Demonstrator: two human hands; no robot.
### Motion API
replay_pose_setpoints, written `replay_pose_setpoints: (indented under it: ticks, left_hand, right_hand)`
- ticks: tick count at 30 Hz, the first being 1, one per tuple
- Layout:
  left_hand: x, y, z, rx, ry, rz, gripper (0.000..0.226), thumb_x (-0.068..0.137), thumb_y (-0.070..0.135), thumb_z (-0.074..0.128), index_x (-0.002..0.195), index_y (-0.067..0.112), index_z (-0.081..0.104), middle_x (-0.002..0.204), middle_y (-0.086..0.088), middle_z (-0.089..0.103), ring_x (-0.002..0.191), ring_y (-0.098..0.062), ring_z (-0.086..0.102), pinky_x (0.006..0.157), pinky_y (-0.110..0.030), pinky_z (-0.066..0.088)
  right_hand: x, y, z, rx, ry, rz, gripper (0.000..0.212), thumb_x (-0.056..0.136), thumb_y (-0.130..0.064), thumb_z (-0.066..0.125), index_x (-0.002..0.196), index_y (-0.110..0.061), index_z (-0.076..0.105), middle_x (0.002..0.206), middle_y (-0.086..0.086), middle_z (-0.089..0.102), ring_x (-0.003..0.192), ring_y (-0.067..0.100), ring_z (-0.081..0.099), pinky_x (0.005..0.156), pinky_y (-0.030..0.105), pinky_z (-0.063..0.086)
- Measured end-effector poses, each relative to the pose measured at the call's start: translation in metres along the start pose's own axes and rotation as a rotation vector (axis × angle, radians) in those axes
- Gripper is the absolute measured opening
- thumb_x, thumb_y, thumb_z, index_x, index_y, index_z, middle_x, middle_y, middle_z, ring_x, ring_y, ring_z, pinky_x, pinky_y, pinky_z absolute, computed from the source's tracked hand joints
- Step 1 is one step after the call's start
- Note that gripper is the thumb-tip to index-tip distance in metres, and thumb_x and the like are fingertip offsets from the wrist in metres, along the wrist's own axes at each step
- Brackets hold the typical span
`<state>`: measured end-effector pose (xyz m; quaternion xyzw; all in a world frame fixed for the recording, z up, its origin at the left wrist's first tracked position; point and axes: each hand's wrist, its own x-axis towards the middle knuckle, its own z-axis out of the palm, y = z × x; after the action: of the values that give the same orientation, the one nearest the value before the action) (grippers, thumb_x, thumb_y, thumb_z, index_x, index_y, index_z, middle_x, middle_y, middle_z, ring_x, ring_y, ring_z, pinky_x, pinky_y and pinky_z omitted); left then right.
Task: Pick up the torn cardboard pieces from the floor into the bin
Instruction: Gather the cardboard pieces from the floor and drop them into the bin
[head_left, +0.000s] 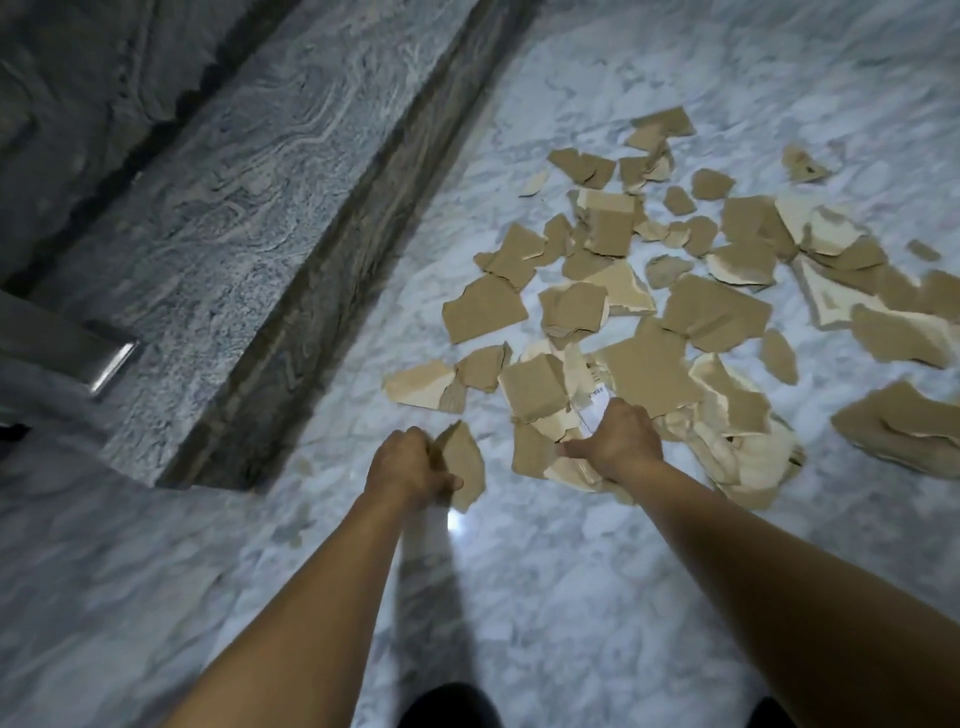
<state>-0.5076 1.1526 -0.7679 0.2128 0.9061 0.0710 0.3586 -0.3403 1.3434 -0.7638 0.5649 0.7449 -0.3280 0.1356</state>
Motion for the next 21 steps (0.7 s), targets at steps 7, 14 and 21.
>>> replay_pose_setpoints:
  ticks: [7, 14, 21]
  left_hand:
    - [0.017, 0.017, -0.046, -0.268, -0.009, 0.072, 0.025, 0.072, 0.024, 0.086, 0.078, 0.021, 0.063, 0.083, 0.0, 0.068, 0.084, -0.022, 0.061, 0.073, -0.03, 0.049]
    - [0.057, 0.03, -0.075, 0.192, 0.006, 0.109, 0.049, 0.056, 0.067, 0.074, 0.073, 0.022, 0.064, 0.114, -0.007, 0.055, 0.106, -0.027, 0.052, 0.078, -0.036, 0.046]
    - [0.059, 0.027, -0.044, 0.195, 0.108, 0.157, 0.038, 0.079, 0.039, 0.073, 0.103, 0.024, 0.048, 0.121, -0.005, 0.053, 0.112, -0.033, 0.047, 0.089, -0.043, 0.048]
  right_hand:
    - [-0.003, 0.003, -0.059, -0.321, -0.007, -0.09, 0.084, 0.063, -0.05, 0.086, 0.13, -0.02, 0.046, 0.128, 0.007, 0.047, 0.121, 0.033, 0.051, 0.09, 0.043, 0.05]
    - [-0.01, -0.025, -0.093, -0.851, 0.247, -0.199, 0.063, 0.087, -0.034, 0.065, 0.14, -0.012, 0.039, 0.134, 0.013, 0.047, 0.123, 0.033, 0.049, 0.099, 0.046, 0.039]
    - [-0.004, -0.049, -0.085, -0.704, 0.121, -0.267, 0.08, 0.078, -0.047, 0.074, 0.142, -0.016, 0.037, 0.135, 0.01, 0.047, 0.126, 0.034, 0.049, 0.103, 0.05, 0.035]
